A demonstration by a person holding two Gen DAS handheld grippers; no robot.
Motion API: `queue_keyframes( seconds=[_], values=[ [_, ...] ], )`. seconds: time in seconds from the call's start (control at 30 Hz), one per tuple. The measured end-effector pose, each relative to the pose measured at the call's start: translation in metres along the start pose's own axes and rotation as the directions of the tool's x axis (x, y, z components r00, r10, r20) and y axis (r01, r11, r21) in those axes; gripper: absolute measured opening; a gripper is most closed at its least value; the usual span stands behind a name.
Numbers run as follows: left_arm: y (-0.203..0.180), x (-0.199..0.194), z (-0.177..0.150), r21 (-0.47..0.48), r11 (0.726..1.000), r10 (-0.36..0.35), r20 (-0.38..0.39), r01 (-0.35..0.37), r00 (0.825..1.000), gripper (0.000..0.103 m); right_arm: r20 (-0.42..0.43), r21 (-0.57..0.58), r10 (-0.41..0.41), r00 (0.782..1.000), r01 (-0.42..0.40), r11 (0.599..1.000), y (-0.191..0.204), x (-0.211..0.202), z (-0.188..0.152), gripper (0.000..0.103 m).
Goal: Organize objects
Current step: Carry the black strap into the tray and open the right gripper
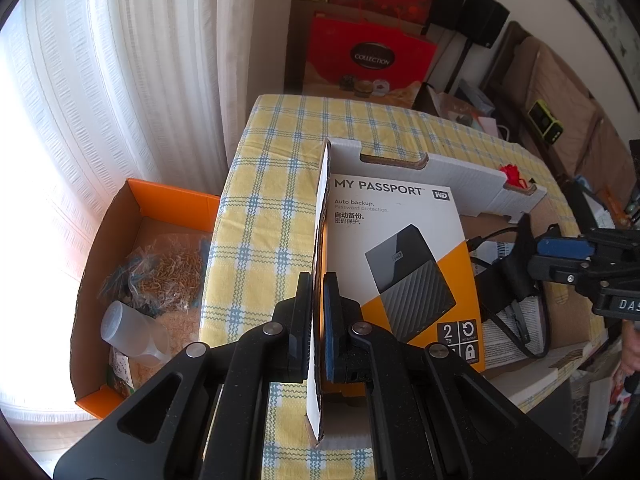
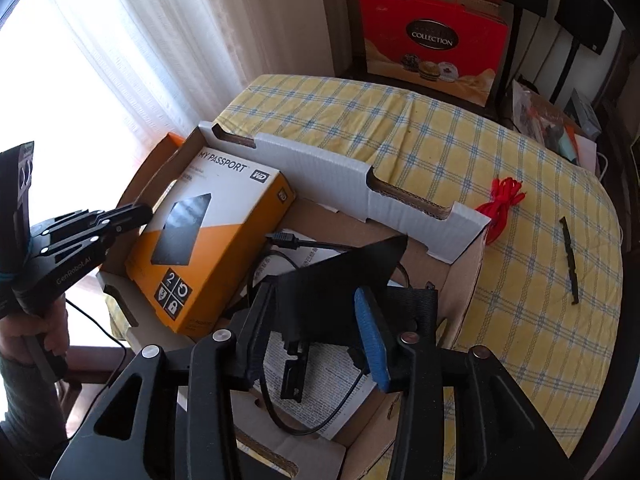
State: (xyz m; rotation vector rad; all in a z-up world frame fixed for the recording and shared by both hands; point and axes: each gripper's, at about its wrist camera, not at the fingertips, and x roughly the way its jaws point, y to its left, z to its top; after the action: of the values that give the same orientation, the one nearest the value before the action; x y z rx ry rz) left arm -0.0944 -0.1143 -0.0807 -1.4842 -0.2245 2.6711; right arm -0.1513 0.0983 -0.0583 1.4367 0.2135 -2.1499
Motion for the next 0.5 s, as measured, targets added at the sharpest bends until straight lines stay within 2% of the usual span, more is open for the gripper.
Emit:
queue_keyframes(
  seconds=[0.27,0.5],
  values=[
    [0.0,0.0,0.0,0.001,1.0,0.002,0.0,-0.002,1.0,0.003,0.076,0.03,0.035,0.996,-0.037,0.999,-0.013,-0.04,0.006,0.053],
    [-0.001,0.0,0.0,0.001,1.0,0.001,0.0,-0.001,1.0,0.003,0.126,0.096,-0.019,0.992,0.007,0.995,-0.049,-0.066,0.007,0.053]
  ],
)
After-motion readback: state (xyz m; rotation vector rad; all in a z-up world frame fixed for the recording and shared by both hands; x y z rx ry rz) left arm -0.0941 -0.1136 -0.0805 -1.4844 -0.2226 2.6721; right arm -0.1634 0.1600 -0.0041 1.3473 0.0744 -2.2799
